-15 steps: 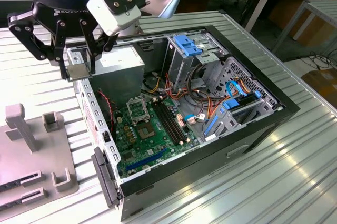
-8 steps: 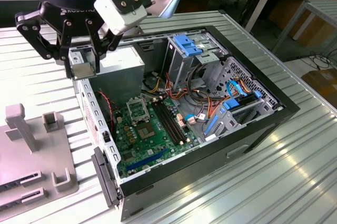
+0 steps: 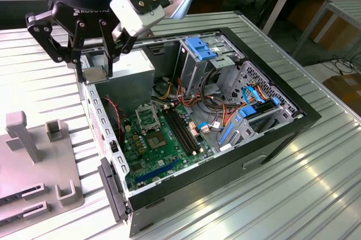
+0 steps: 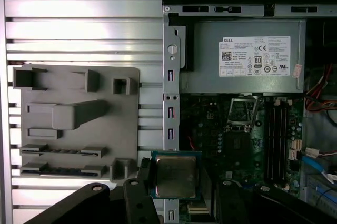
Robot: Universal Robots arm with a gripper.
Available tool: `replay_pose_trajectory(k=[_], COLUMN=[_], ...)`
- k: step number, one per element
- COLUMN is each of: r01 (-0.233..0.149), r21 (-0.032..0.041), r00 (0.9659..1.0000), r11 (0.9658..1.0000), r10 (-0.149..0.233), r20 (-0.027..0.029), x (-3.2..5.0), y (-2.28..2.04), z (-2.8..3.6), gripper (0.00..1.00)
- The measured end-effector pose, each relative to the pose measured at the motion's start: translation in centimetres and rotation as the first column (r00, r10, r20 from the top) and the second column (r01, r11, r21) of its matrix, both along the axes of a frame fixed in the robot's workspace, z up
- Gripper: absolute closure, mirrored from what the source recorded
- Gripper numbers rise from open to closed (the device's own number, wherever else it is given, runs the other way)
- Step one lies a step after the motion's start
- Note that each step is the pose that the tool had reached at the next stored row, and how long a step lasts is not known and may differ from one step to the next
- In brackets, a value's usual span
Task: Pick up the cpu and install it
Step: 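Pick up the cpu and move it towards the insertion slot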
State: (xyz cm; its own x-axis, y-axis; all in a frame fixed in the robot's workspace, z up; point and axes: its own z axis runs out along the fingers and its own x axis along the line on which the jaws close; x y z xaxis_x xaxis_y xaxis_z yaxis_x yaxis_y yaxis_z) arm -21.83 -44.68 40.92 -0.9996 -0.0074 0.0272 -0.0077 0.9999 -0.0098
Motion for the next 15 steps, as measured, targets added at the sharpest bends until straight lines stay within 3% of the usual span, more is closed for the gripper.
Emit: replay_pose_trajectory(k=[15], r01=[0.000], r21=[0.0000], r00=[1.0000], r11=[1.0000], r10=[0.000], r20=[0.0000], x=[1.64], y=[0.00], z=[0.00], gripper=[0.53])
